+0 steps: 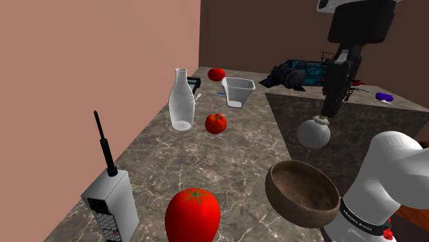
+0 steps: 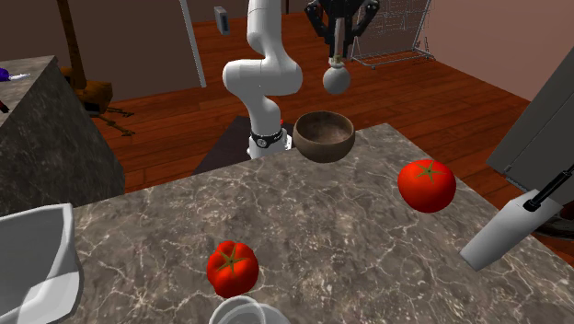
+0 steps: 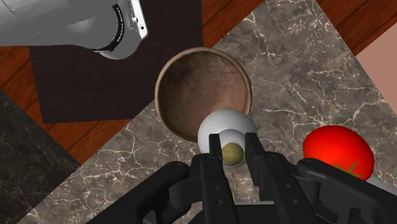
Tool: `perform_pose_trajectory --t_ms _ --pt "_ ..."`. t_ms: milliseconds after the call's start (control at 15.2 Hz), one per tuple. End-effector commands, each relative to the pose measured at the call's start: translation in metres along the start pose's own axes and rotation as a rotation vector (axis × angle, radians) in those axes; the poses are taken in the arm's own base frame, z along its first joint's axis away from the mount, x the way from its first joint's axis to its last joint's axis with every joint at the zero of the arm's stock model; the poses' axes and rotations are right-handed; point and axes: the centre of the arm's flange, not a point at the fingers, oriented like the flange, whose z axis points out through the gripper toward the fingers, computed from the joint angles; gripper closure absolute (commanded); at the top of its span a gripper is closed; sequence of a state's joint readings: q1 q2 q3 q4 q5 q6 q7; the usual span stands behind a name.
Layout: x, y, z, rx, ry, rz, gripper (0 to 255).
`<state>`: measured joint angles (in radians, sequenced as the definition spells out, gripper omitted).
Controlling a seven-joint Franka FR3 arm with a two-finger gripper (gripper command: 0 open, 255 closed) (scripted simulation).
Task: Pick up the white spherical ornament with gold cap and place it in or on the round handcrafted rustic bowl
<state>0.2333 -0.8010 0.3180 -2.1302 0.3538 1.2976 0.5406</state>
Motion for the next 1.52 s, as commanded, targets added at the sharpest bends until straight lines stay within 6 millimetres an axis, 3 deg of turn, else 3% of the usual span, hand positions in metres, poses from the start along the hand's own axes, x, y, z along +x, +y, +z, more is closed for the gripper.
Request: perform_pose_trajectory --t_ms 0,1452 --pt "-0.03 0.01 -0.002 0.0 -0.001 0.0 255" --pt "-0.017 0.018 0.11 0.0 -0.001 0.0 255"
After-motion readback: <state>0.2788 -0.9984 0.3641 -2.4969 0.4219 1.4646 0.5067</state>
